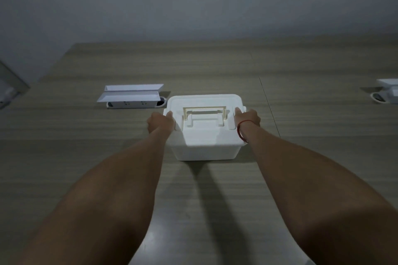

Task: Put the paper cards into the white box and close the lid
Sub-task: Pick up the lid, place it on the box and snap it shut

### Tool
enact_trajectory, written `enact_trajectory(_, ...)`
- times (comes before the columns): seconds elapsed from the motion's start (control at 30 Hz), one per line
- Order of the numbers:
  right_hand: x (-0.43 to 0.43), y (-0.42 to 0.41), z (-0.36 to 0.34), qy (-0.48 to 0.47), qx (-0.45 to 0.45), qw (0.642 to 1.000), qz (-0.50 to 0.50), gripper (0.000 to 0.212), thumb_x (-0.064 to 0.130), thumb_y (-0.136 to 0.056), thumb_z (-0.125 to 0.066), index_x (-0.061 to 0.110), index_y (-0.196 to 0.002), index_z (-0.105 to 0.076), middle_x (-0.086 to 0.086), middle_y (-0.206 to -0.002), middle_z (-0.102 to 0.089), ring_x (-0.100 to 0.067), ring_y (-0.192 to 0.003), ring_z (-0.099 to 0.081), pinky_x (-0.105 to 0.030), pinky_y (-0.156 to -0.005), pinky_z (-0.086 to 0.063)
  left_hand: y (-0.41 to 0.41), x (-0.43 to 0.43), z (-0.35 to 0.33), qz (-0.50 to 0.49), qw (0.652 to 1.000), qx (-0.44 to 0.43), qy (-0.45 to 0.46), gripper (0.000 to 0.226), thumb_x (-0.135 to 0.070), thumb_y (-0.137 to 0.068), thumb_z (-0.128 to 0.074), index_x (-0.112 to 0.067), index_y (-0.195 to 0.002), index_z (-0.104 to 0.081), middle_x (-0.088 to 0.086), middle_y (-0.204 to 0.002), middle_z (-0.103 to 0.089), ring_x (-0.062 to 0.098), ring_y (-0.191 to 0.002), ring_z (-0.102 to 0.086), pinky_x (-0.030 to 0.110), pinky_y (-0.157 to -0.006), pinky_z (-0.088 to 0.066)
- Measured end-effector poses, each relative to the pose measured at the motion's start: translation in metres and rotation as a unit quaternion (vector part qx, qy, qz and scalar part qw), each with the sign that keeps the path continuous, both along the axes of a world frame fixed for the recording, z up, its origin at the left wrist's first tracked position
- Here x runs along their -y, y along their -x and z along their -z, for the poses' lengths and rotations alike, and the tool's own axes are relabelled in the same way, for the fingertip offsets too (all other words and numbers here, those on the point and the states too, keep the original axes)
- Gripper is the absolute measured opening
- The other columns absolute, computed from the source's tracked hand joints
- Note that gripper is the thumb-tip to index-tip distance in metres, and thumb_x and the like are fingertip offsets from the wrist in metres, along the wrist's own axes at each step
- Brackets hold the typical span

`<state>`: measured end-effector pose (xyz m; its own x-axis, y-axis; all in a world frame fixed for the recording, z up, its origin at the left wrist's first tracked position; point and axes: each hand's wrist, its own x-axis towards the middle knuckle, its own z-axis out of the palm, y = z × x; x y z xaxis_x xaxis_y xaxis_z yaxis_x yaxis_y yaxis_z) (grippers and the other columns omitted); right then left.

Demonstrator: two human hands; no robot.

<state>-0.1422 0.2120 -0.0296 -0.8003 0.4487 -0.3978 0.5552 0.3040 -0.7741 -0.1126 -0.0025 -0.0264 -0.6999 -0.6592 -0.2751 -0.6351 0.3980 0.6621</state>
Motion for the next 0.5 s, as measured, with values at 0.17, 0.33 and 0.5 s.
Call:
enact_trajectory(0.17, 0.001, 0.004, 0.009, 0.015, 0.013, 1.000, 0.014, 0.061, 0.043, -0.089, -0.056, 0.009, -0.138, -0.047, -0.015, -0.141, -0.051, -0.035, -0.126, -0.053, -0.039, -0.103, -0.043, 0.003, 0.003, 0.004, 0.013, 1.000, 0.010, -0.012, 0.061, -0.042, -0.090, -0.055, 0.004, -0.130, -0.049, 0.023, -0.136, -0.053, 0.039, -0.121, -0.055, 0.040, -0.095, -0.047)
enact_trajectory(0.33, -0.002, 0.003, 0.010, 0.053, 0.048, 0.997, 0.023, 0.072, 0.052, -0.085, -0.057, 0.001, -0.136, -0.046, -0.017, -0.140, -0.052, -0.035, -0.127, -0.052, -0.038, -0.105, -0.040, 0.000, 0.000, 0.011, 0.037, 0.995, 0.032, -0.088, 0.071, -0.051, -0.095, -0.038, 0.006, -0.139, -0.040, 0.023, -0.138, -0.051, 0.037, -0.124, -0.052, 0.038, -0.097, -0.044)
enact_trajectory(0.5, -0.009, 0.001, 0.013, 0.210, 0.070, 0.975, 0.026, 0.075, 0.053, -0.077, -0.064, 0.008, -0.135, -0.050, -0.009, -0.137, -0.056, -0.030, -0.121, -0.057, -0.040, -0.107, -0.043, -0.005, -0.001, 0.014, -0.022, 0.995, 0.026, -0.089, 0.084, -0.056, -0.087, -0.051, 0.000, -0.145, -0.024, 0.023, -0.148, -0.034, 0.039, -0.135, -0.037, 0.045, -0.109, -0.033)
